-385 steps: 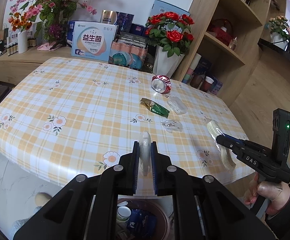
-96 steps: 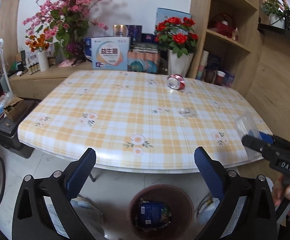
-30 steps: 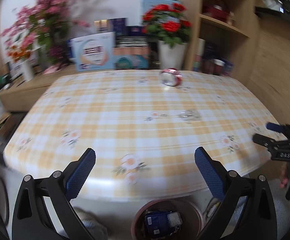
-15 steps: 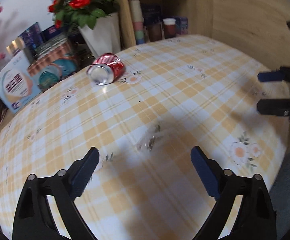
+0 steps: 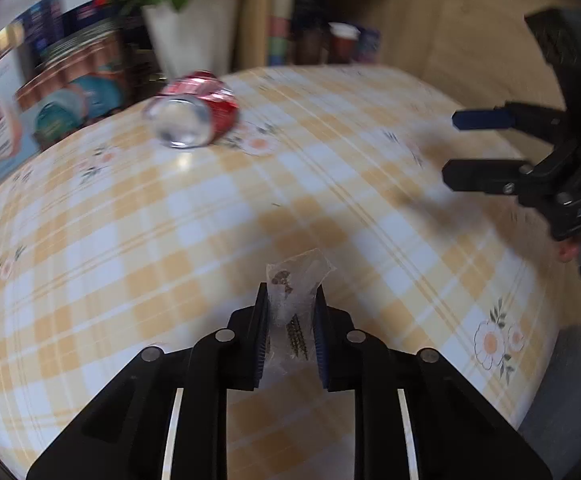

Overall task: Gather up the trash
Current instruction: 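Grasp the crushed red Coca-Cola can with the right tool while the left holds the bag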

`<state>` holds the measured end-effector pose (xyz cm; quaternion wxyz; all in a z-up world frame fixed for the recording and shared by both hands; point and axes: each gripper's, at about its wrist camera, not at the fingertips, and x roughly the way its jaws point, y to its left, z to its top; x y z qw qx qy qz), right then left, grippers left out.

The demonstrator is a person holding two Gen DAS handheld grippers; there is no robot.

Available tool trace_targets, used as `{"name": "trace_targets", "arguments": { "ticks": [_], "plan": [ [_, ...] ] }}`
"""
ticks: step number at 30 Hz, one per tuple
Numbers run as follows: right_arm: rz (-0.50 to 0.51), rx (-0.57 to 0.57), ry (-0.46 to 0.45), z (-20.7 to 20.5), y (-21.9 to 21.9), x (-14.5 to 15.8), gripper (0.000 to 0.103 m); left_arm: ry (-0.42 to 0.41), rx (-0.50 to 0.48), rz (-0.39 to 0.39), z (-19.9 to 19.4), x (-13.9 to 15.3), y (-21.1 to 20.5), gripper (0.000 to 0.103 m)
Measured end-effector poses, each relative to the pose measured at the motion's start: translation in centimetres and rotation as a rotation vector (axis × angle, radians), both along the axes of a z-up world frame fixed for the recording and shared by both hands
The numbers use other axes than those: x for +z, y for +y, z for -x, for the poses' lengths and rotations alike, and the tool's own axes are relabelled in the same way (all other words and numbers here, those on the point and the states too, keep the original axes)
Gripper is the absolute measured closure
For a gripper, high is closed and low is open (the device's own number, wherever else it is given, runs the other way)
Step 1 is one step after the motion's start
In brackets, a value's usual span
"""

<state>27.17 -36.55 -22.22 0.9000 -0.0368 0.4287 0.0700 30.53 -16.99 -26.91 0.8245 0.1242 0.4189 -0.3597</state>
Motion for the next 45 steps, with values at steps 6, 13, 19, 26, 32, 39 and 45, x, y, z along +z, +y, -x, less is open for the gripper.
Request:
{"name": "trace_targets", "arguments": {
  "ticks": [6,13,19,26,32,39,45],
  "plan": [
    [0.072,0.106,-0.076,-6.5,2.9,0.5,0.021,0.02,0.226,0.159,-1.5,2.5,8.2,0.085],
    [0.035,0.151,-0.065,-14.7,6.0,-0.9,0.026,-0.014,0.297,0.139,-0.3,3.9,14.1,0.085],
    [0.099,0.107,-0.025,-18.4,8.0,-2.5,0.044,-0.025,0.346,0.152,0.6,3.9,17.4,0.085],
    [0.161,0.109,0.029,-20.0,9.5,-3.4,0.075,-0.015,0.368,0.149,2.2,3.5,19.8,0.085],
    [0.114,0.125,-0.007,-17.2,9.5,-2.3,0.08,0.025,0.379,0.208,4.1,3.8,20.4,0.085],
    [0.011,0.118,-0.052,-12.5,9.0,0.1,0.08,-0.01,0.386,0.235,7.0,5.7,20.1,0.085],
    [-0.072,0.118,-0.112,-6.6,9.1,2.5,0.08,-0.034,0.368,0.255,9.9,7.3,19.3,0.085]
  ]
}}
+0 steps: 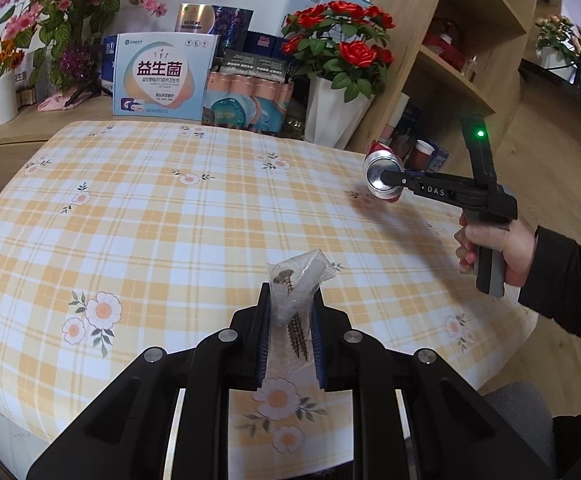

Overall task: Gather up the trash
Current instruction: 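Carry both items over the bin and open the left tool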

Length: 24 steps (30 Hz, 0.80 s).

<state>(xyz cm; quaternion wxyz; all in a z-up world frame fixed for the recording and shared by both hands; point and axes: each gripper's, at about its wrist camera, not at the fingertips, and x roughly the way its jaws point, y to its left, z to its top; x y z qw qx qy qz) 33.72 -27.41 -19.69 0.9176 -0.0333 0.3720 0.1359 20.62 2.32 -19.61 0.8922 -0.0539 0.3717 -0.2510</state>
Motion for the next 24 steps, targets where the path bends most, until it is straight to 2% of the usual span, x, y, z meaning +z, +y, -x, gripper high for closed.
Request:
{"name": "trace_targets", "arguments": {
  "ticks": [7,16,19,24],
  "plan": [
    [-0.076,-0.023,-0.028,7.2,0.1,2.2,0.08,-0.003,0.006,0.051,3.4,2.3,-0.6,0.085],
    [-0.125,-0.026,-0.072,17.4,0.1,4.6,0.08,-0.022,-0.013,0.049,7.7,4.8,-1.5,0.085],
    [-0.144,-0.048,-0.073,19.7,0.1,4.9,0.08,-0.007,-0.015,0.079,9.1,5.1,-1.7,0.085],
    [-0.208,-0.079,-0.088,23.6,-0.1,5.4,0.08,-0.006,-0.049,0.066,12.1,5.6,-3.0,0.085]
  ]
}}
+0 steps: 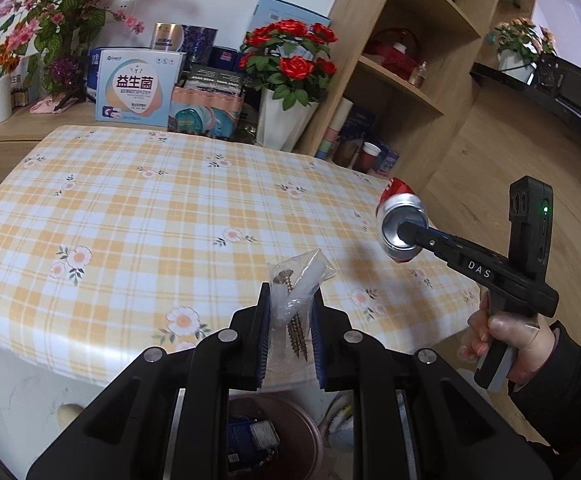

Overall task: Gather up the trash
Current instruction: 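Carry both items over the bin and open the left tool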

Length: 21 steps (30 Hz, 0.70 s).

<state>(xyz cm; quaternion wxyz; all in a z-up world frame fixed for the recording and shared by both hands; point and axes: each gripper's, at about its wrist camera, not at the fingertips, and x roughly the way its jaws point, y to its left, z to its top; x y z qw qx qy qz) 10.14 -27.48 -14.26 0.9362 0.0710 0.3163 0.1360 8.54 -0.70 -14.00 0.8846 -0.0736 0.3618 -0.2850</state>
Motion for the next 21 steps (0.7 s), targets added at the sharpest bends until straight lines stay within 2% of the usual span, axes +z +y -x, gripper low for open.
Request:
{"name": "trace_targets", "arguments": {
  "ticks": [10,21],
  "plan": [
    [-0.034,0.01,-0.044,5.5,1.0,1.5,0.08,-0.028,-0.042,-0.032,4.7,1.2,-1.0,0.085],
    [-0.046,0.012,-0.074,9.0,0.7,2.7,0.08,-0.001,-0.108,-0.059,7.4,-0.1,-3.0,0.084]
  ]
}}
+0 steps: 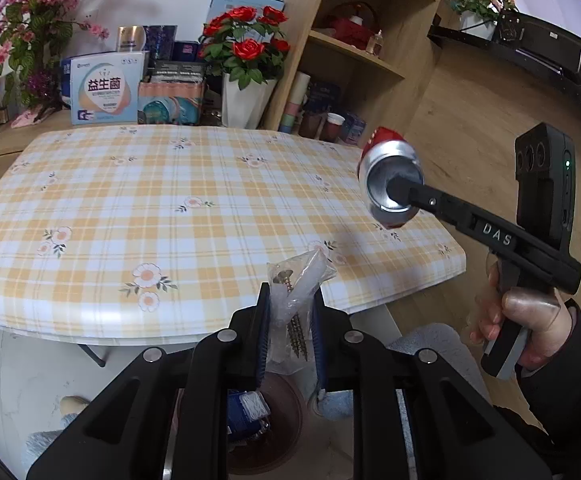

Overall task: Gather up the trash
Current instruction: 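Carry both items over the bin and open the left tool, then open the right tool over the bin to drop the red can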

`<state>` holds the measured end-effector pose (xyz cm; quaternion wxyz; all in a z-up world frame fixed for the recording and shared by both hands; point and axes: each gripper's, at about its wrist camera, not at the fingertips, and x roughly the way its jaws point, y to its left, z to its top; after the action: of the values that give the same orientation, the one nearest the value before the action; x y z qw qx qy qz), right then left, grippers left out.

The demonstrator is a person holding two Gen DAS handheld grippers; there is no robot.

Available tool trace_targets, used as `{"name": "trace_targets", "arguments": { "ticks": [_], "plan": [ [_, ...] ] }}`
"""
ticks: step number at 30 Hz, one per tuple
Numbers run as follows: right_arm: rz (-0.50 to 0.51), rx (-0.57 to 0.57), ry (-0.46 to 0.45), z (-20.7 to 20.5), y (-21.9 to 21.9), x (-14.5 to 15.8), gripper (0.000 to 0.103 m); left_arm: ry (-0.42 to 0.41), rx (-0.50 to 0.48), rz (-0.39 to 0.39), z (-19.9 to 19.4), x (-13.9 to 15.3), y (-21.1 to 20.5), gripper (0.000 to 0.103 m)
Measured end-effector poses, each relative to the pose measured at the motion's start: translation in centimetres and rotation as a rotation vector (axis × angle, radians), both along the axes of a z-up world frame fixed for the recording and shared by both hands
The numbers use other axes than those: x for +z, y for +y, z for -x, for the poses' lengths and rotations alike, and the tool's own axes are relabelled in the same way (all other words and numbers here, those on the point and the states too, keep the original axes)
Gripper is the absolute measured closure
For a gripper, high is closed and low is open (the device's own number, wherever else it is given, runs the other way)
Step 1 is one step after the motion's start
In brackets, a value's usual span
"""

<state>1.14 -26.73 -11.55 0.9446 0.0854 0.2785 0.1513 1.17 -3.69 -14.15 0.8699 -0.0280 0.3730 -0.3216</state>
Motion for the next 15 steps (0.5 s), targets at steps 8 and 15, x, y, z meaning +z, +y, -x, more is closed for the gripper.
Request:
{"name": "trace_targets", "arguments": {
  "ticks": [8,15],
  "plan": [
    [0.012,0.005,0.003,0.7,-0.1,0.4,0.08,0.0,-0.001,0.016,-0.3,0.2,0.1,0.045],
    [0.038,0.037,0.014,0.8,0.9,0.4,0.08,-0.144,0.119,-0.055,-0.2,2.9,2.0,0.008]
  ]
}}
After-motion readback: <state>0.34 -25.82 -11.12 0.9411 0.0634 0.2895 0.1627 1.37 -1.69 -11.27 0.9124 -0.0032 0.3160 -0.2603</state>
